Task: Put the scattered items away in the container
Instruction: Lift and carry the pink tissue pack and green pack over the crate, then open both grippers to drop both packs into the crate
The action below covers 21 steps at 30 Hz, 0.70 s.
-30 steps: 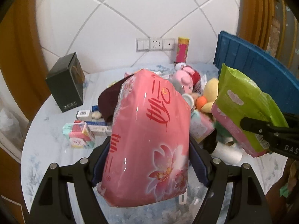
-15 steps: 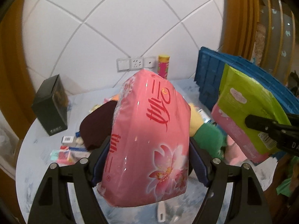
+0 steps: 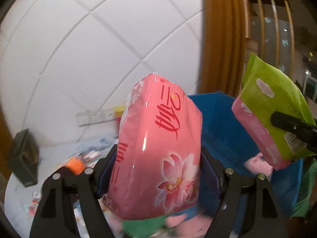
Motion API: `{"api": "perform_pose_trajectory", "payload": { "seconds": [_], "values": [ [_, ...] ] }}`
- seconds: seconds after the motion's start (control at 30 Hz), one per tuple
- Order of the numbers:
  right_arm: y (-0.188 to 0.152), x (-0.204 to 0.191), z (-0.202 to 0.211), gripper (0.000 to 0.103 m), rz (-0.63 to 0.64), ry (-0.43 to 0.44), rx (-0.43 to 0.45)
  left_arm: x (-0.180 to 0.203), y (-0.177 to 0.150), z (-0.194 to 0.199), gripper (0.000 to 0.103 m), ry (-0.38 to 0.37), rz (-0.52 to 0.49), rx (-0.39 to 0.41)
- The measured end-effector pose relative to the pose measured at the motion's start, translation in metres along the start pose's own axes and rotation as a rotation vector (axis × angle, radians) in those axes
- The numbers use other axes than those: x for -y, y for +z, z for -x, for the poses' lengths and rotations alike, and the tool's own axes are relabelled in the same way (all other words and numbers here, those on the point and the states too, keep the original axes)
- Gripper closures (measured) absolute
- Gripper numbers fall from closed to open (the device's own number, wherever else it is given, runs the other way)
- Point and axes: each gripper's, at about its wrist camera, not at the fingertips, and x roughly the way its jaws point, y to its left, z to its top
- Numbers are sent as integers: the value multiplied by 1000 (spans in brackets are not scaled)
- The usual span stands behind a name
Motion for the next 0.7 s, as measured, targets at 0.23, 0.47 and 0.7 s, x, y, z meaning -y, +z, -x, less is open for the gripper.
{"api": "perform_pose_trajectory", "payload": {
  "seconds": [0.23,0.47,0.7],
  "values": [
    [-5,112,14,72,-65,-105,-21,105,31,-45,26,-97,-68,-42],
    [-22,173,14,72,-124,-129,-43,159,32,-77,26,-118,-120,-95],
    [-23,197,13,40,-152,-138,-28,171,38,-95,12,-140,-97,-148]
  ]
}}
